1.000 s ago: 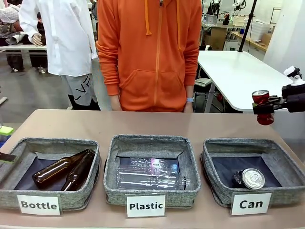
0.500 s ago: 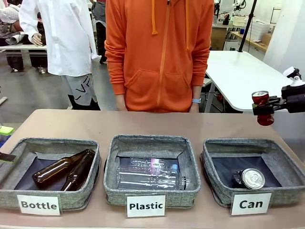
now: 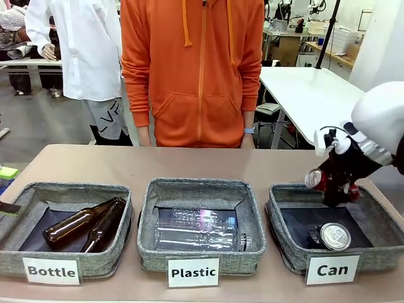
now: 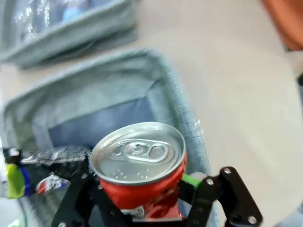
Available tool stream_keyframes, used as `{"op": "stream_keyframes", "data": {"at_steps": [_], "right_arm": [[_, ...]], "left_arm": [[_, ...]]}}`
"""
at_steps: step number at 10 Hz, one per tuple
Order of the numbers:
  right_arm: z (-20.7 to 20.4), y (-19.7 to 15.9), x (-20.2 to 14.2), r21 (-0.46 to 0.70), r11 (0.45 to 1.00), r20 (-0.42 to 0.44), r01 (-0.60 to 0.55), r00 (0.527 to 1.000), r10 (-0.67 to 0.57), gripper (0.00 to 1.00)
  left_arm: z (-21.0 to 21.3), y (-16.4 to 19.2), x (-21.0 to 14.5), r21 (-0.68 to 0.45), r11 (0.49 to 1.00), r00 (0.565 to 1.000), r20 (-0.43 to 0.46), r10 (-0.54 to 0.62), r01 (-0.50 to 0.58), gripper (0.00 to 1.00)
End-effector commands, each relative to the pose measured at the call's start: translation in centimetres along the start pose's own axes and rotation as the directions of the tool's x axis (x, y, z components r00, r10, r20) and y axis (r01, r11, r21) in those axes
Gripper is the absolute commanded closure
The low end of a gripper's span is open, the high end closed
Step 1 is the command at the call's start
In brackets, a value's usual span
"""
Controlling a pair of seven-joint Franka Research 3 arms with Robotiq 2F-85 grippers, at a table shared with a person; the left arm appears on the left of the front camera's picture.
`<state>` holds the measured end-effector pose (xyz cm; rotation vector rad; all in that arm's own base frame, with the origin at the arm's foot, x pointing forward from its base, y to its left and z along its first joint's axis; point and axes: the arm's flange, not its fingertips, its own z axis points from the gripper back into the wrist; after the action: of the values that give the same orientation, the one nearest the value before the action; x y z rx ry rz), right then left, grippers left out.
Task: Sort the can waste into the basket.
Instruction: Pick up the can waste from the table and place it in the right Fabric basket.
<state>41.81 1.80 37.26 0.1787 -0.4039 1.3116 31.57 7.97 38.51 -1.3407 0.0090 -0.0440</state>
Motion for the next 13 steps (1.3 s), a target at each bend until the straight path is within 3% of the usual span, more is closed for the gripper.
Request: {"op": "stream_keyframes", "data": {"at_steps": [1, 5, 6, 7, 8, 9, 10, 11, 12, 13], "right_arm": [[1.35, -0.31, 0.01, 0.003, 1.0, -0.018, 0.002, 1.0, -0.002, 1.0], [1.58, -1.09, -0.09, 0.018, 0.999, -0.036, -0.033, 0.999, 0.034, 1.0], [1.53, -1.21, -0.14, 0.014, 0.999, -0.036, -0.038, 0.999, 0.038, 0.47], [1.51, -1.19, -0.21, 0.019, 0.999, -0.036, -0.037, 0.999, 0.038, 0.44], [1.6, -1.19, -0.43, 0.021, 1.0, -0.029, -0.02, 0.999, 0.02, 0.0], [1.7, -1.02, -0.57, 0.02, 1.0, -0.024, -0.016, 1.0, 0.016, 0.0], [1.88, -0.95, -0.81, 0.017, 1.0, -0.019, -0.014, 1.0, 0.014, 0.3], [2.01, -0.95, -0.88, 0.017, 1.0, -0.017, -0.014, 1.0, 0.014, 0.2], [2.0, -1.05, -0.85, 0.011, 0.999, -0.015, -0.03, 0.999, 0.03, 0.0], [1.91, -1.18, -0.75, 0.009, 0.999, -0.009, -0.05, 0.999, 0.05, 0.0]], "left_arm": [[0.19, -0.23, -0.32, -0.014, 1.0, 1.0, -0.002, 0.008, -0.008, 0.0], [0.19, -0.23, -0.32, -0.014, 1.0, 1.0, -0.002, 0.008, -0.008, 0.0], [0.19, -0.23, -0.32, -0.014, 1.0, 1.0, -0.002, 0.008, -0.008, 0.0], [0.19, -0.23, -0.32, -0.014, 1.0, 1.0, -0.002, 0.008, -0.008, 0.0], [0.19, -0.23, -0.32, -0.014, 1.0, 1.0, -0.002, 0.008, -0.008, 0.0], [0.19, -0.23, -0.32, -0.014, 1.0, 1.0, -0.002, 0.008, -0.008, 0.0], [0.19, -0.23, -0.32, -0.014, 1.0, 1.0, -0.002, 0.008, -0.008, 0.0], [0.19, -0.23, -0.32, -0.014, 1.0, 1.0, -0.002, 0.008, -0.008, 0.0], [0.19, -0.23, -0.32, -0.014, 1.0, 1.0, -0.002, 0.008, -0.008, 0.0], [0.19, -0.23, -0.32, -0.014, 1.0, 1.0, -0.002, 0.008, -0.008, 0.0]]}}
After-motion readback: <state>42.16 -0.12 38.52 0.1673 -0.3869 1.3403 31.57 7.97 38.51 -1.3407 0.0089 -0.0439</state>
